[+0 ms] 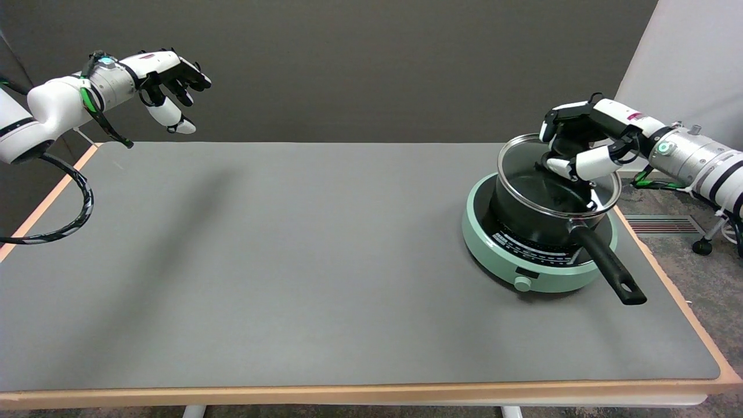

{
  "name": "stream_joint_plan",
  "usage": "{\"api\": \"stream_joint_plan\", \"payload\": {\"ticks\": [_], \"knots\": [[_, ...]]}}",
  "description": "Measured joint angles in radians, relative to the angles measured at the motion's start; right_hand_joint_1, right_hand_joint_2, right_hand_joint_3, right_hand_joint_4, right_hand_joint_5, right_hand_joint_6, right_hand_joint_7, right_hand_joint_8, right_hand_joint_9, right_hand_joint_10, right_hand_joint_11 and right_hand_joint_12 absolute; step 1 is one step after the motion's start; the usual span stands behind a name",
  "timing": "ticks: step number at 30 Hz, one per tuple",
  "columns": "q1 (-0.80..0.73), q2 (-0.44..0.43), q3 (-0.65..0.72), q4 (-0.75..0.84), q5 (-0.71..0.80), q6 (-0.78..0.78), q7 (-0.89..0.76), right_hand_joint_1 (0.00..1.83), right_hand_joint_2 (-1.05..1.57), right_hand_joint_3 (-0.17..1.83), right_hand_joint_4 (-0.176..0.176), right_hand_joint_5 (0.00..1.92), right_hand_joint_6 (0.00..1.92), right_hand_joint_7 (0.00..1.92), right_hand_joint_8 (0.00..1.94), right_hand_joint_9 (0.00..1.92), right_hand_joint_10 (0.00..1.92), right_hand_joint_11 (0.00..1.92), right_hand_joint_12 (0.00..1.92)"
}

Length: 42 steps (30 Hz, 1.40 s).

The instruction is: Place the pot lid onto the pot.

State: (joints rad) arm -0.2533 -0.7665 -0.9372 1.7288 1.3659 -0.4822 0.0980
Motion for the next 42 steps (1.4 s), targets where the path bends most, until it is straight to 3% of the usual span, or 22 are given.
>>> {"api": "stream_joint_plan", "payload": {"ticks": [4, 15, 23, 24, 25, 29, 35, 42], "knots": [[0.000, 0.000, 0.001, 0.006, -0.001, -0.002, -0.008, 1.34, 0.94, 0.48, 0.176, 0.69, 0.99, 0.85, 1.33, 0.79, 1.56, 0.57, 1.92], [0.000, -0.001, 0.004, 0.022, -0.001, -0.016, -0.045, 1.34, 0.96, 0.44, 0.176, 0.71, 0.92, 0.85, 1.31, 0.79, 1.49, 0.56, 1.92], [-0.001, -0.001, 0.009, 0.029, -0.002, -0.024, -0.058, 1.35, 1.00, 0.31, 0.176, 0.76, 0.75, 0.88, 1.22, 0.82, 1.33, 0.52, 1.92], [-0.001, -0.001, 0.010, 0.029, -0.002, -0.025, -0.059, 1.10, 0.76, 0.88, 0.176, 0.76, 0.71, 0.89, 0.83, 0.81, 1.34, 0.51, 1.92], [-0.001, -0.001, 0.010, 0.029, -0.002, -0.026, -0.060, 1.07, 0.73, 0.93, 0.176, 0.75, 0.71, 0.90, 0.77, 0.81, 1.33, 0.50, 1.92], [-0.001, -0.001, 0.012, 0.031, -0.003, -0.029, -0.064, 0.96, 0.71, 0.87, 0.176, 0.76, 0.65, 0.97, 0.60, 0.87, 1.19, 0.43, 1.92], [0.000, -0.001, 0.016, 0.032, -0.003, -0.034, -0.067, 0.90, 0.68, 0.88, 0.161, 0.74, 0.57, 0.96, 0.54, 0.91, 0.93, 0.26, 1.92], [0.003, 0.001, 0.021, 0.030, -0.003, -0.037, -0.069, 0.91, 0.66, 0.86, 0.150, 0.74, 0.54, 0.95, 0.50, 0.91, 0.91, 0.20, 1.92]]}}
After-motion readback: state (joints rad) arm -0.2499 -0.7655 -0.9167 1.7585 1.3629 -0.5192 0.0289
